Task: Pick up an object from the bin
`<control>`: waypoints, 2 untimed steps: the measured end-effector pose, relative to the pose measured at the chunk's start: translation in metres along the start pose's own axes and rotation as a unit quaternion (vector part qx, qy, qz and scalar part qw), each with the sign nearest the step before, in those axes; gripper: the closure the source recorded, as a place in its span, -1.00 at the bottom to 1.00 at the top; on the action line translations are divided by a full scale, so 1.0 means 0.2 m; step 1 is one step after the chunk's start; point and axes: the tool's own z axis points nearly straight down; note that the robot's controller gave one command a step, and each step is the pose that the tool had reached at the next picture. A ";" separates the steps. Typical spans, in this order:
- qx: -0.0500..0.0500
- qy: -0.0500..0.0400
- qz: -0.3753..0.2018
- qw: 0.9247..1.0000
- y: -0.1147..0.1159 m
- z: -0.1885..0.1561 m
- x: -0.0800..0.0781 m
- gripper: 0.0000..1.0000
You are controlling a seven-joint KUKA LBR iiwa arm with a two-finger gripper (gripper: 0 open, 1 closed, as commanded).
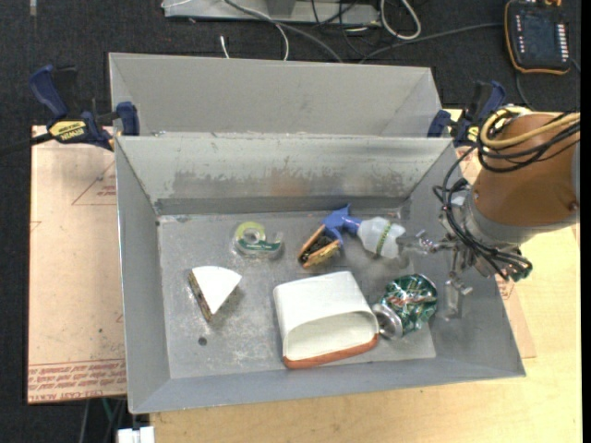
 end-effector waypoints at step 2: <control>-0.004 0.005 -0.018 1.000 0.03 0.34 -0.51 -1.00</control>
Offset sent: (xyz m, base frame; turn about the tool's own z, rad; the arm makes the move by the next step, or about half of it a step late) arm 0.0900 0.0499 -0.0675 -0.0326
